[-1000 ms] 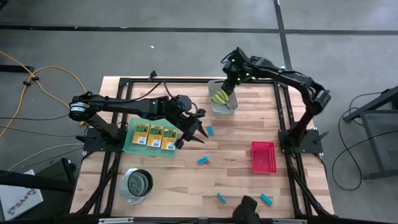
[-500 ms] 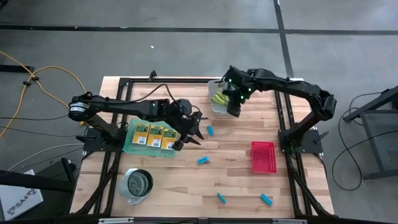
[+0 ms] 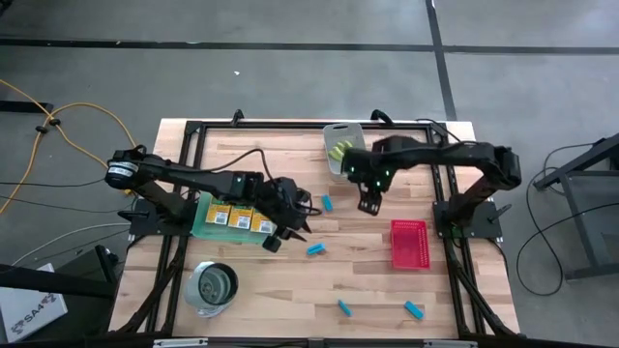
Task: Pick & Place School Supplies
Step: Put the blue eraser into the red bin
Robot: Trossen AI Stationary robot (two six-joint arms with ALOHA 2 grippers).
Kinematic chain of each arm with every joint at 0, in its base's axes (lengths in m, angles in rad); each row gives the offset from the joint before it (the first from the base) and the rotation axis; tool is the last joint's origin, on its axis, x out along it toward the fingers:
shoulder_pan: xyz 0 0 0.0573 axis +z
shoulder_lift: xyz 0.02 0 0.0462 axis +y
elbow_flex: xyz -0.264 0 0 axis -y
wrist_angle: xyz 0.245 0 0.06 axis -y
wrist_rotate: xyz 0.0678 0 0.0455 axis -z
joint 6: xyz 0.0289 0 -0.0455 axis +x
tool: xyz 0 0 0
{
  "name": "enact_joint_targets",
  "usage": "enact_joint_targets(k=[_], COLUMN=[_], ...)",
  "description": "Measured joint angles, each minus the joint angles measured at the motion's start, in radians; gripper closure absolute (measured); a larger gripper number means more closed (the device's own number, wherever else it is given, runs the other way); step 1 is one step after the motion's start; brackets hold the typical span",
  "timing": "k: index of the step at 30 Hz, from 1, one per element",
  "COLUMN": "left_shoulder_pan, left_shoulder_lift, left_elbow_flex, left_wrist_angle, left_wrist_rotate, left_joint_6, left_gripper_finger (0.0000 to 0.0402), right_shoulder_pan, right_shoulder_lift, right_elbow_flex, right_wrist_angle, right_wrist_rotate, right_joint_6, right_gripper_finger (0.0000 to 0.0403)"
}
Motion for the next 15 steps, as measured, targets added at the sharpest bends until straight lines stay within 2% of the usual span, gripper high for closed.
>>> enact_joint_targets(k=[4,10,15], left_shoulder_pan=[-0.003,-0.004,-0.031], left_shoulder_lift=[0.0,0.0,0.0], left_elbow_flex=[-0.002,-0.033,-0.043], left_wrist_angle=[0.003,0.001,0.023], left_wrist_rotate=[0.011,0.039,0.043], left_joint_6=[0.001,0.001,-0.017], left_gripper_finger=[0.0287,0.0287,0.0287], right_shoulder_pan=[0.115,0.322,0.507], right_shoulder_lift=[-0.003,-0.015,-0.014], right_elbow_flex=[0.0,0.0,0.0], right_wrist_angle=[-0.051,-0.067,-0.067], right_wrist_rotate=[0.08,0.143,0.186], right_joint_6=[0.145,0.37,0.619], right_gripper_finger=[0.023,0.023,0.023])
